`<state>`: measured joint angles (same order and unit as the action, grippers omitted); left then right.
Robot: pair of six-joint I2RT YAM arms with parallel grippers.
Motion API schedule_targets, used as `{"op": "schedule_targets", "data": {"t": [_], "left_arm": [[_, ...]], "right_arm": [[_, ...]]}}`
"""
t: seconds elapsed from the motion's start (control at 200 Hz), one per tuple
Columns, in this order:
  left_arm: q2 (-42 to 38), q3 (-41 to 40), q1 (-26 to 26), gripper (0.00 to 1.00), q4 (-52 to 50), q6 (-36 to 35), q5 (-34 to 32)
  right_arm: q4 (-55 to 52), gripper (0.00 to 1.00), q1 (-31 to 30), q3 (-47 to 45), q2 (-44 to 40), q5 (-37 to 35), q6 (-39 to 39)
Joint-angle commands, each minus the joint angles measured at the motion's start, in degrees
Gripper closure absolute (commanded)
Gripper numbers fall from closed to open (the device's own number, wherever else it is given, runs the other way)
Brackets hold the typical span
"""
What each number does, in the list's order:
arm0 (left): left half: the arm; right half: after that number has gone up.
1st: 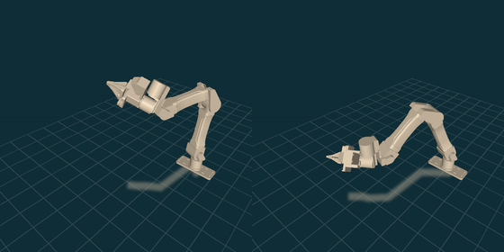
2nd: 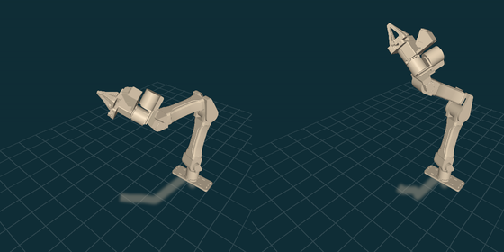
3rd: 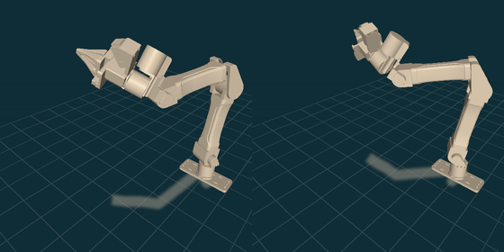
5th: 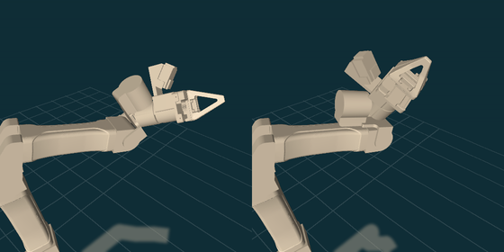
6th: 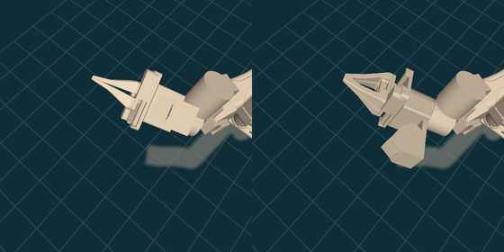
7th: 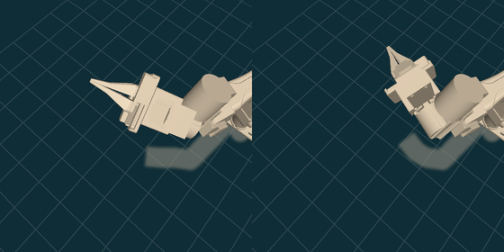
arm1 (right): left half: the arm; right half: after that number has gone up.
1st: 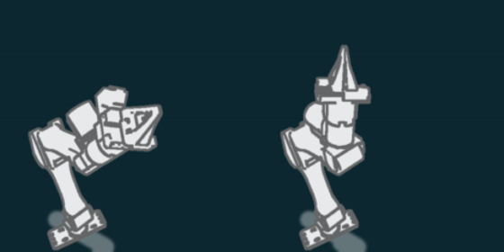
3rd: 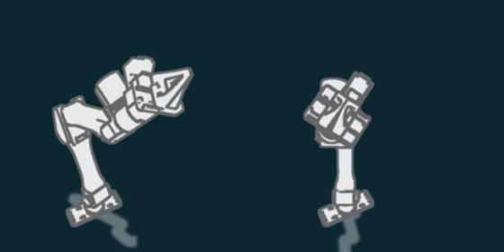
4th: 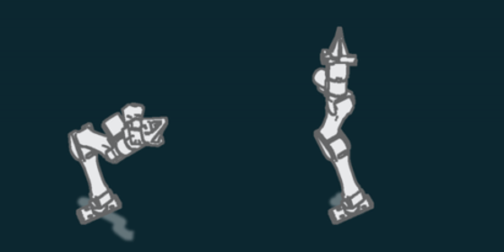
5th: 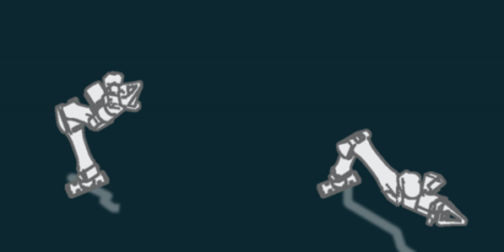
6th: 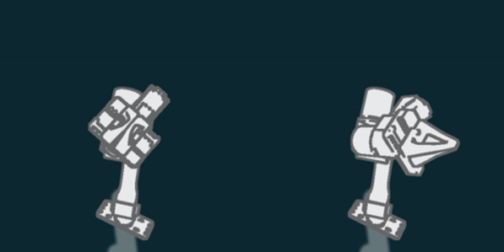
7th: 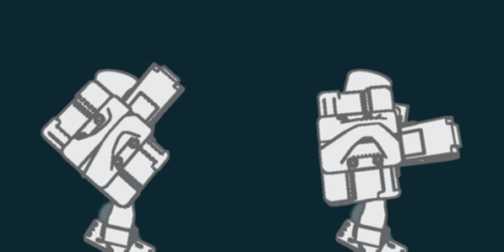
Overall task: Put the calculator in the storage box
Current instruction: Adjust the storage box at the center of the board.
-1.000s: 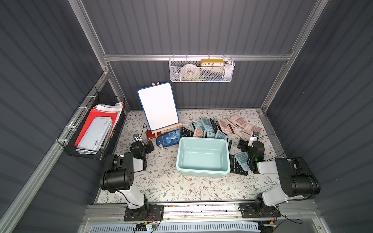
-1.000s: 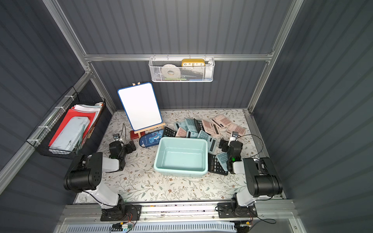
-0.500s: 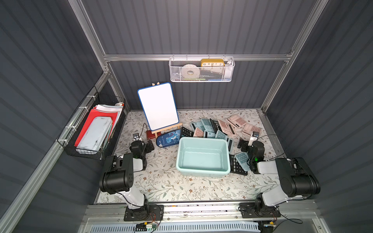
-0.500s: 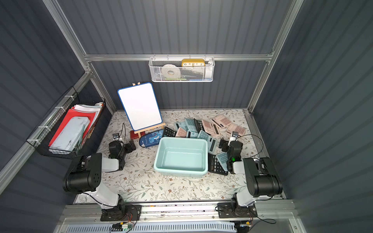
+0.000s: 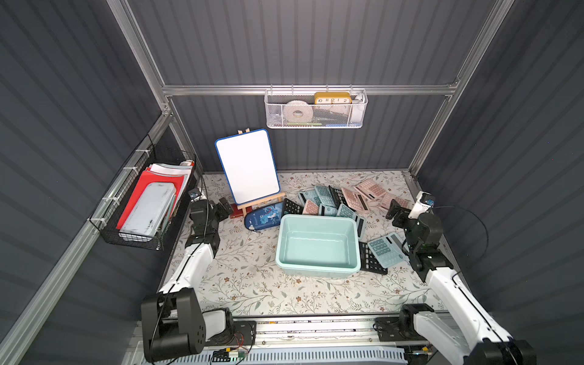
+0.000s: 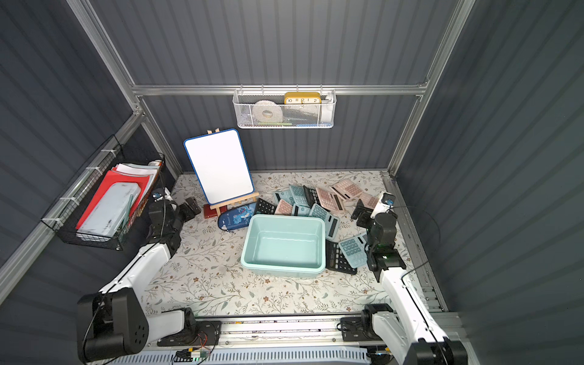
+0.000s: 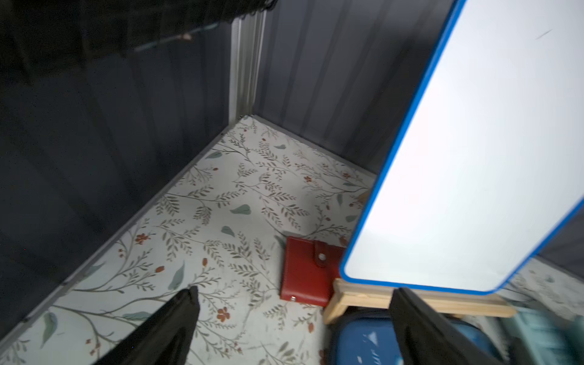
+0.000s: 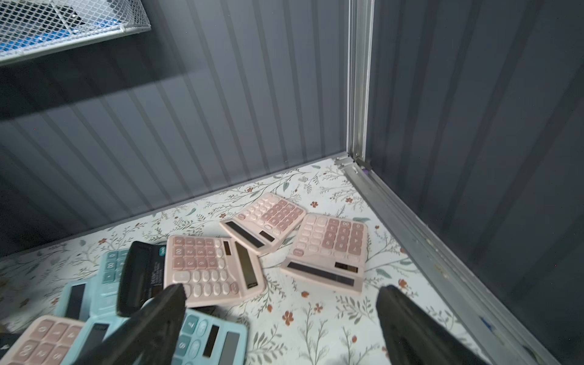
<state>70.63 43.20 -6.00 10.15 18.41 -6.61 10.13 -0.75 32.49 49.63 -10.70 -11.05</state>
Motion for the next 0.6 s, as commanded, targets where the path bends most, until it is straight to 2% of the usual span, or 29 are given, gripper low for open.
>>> {"op": "schedule_targets", "data": {"t": [0.0,0.12,0.235,0.295,0.35,0.395,0.475,0.545,0.595], "left_arm": [[-3.24,0.71,-0.18,0.01,-13.98,6.09,8.14],[-8.66,-0.76,-0.17,0.01,-15.4,11.19,14.01],[-13.47,-2.67,-0.17,0.01,-16.66,16.78,19.18],[-14.91,-2.42,-0.24,0.01,-18.92,18.96,22.47],[-15.45,-1.0,-0.24,0.01,-22.24,19.88,27.35],[-15.3,1.0,-0.24,0.01,-25.63,16.31,29.54],[-16.41,1.35,-0.24,0.01,-26.24,16.3,36.1],[-19.86,-0.72,-0.24,0.01,-24.72,18.86,36.49],[-22.64,-2.1,-0.24,0.01,-26.93,24.55,31.56]], "right_arm": [[-18.02,0.01,-0.22,4.25,-3.63,4.77,-6.5],[-27.53,0.01,-0.21,8.43,-6.37,9.18,-9.33],[-38.76,0.01,-0.12,12.14,-7.56,8.45,-13.45],[-42.15,0.01,-0.04,13.05,-7.79,11.1,-12.97],[-42.66,0.01,-0.08,12.56,-8.53,13.43,-12.09],[-43.11,0.01,-0.06,12.13,-9.29,14.23,-12.13],[-43.74,0.01,-0.09,11.68,-10.43,15.27,-13.14],[-43.3,0.01,-0.08,11.33,-11.04,18.11,-14.2],[-42.94,0.01,-0.1,11.28,-11.21,20.44,-15.11]]}}
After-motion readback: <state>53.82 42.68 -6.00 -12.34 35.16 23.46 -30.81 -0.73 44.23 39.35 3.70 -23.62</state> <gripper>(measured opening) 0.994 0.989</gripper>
